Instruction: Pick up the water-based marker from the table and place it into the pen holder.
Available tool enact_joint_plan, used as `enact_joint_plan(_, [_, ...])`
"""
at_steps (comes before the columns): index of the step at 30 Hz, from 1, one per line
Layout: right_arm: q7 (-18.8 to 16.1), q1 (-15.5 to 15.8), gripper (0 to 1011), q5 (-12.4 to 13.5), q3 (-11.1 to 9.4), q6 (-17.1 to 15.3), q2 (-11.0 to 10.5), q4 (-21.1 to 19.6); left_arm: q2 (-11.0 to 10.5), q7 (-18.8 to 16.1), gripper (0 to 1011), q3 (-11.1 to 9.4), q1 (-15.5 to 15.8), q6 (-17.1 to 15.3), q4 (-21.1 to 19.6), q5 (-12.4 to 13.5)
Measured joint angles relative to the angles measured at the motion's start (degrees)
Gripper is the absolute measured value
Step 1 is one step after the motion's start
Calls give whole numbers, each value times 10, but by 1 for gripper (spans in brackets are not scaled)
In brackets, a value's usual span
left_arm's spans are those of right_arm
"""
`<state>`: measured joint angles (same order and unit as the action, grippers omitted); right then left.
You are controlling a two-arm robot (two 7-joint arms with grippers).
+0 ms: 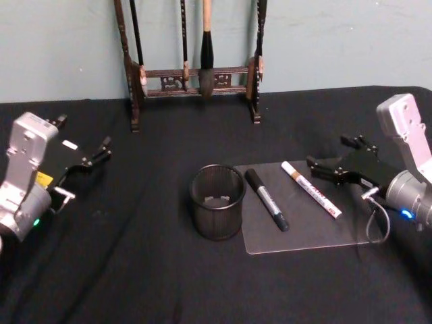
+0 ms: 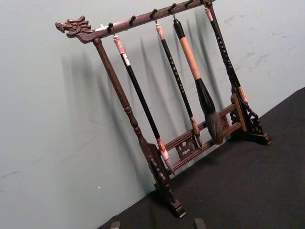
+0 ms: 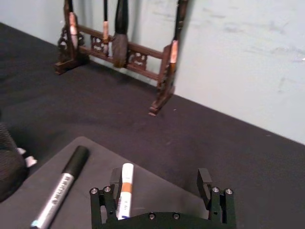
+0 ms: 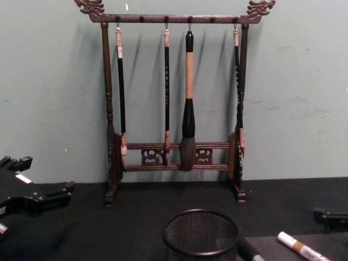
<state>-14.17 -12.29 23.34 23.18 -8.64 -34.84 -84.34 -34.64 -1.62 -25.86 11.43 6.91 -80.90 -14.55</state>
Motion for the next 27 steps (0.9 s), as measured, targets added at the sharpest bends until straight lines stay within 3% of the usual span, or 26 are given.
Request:
enact_joint_plan(14, [-52,-36,1002,-1,11,-78,25,27,0,0,1001,0,0,0,0,0])
enact_joint_plan(27, [-76,-55,1002,-22,19,-101,47,59,0,0,1001,0,0,0,0,0])
